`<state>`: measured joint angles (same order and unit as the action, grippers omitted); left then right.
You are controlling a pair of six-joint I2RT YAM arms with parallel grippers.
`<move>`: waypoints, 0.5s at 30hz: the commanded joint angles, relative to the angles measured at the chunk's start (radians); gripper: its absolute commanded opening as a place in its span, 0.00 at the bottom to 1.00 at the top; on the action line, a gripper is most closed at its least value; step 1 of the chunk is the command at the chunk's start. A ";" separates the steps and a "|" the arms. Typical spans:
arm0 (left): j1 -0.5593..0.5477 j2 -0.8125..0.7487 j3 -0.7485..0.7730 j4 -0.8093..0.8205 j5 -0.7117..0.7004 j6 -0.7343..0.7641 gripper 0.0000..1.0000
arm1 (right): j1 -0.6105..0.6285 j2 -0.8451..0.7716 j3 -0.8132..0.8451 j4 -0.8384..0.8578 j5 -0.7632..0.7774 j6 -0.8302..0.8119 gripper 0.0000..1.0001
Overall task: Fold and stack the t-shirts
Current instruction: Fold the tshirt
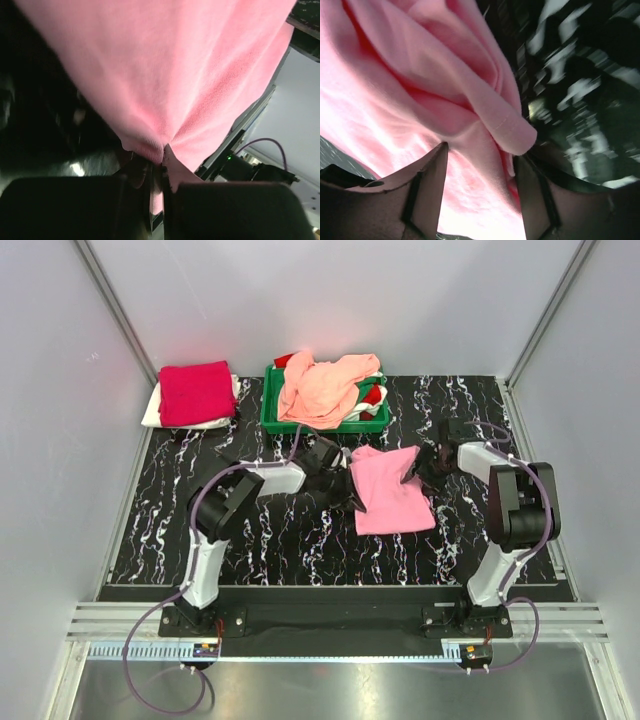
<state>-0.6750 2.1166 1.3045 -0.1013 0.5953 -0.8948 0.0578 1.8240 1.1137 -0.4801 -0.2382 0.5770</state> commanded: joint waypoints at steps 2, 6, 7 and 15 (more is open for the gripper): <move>-0.058 -0.203 -0.204 0.021 -0.081 -0.006 0.04 | 0.106 -0.064 -0.153 -0.031 0.013 0.007 0.60; -0.109 -0.419 -0.417 0.009 -0.152 -0.027 0.21 | 0.180 -0.268 -0.296 -0.052 0.013 0.072 0.60; -0.118 -0.453 -0.489 0.003 -0.175 -0.038 0.32 | 0.194 -0.308 -0.342 -0.060 0.014 0.093 0.60; -0.141 -0.823 -0.616 -0.208 -0.304 -0.015 0.96 | 0.208 -0.546 -0.225 -0.276 0.129 0.037 0.81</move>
<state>-0.8268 1.4204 0.6739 -0.2440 0.3889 -0.9279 0.2657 1.3239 0.7761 -0.6811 -0.1871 0.6430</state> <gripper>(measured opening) 0.933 0.801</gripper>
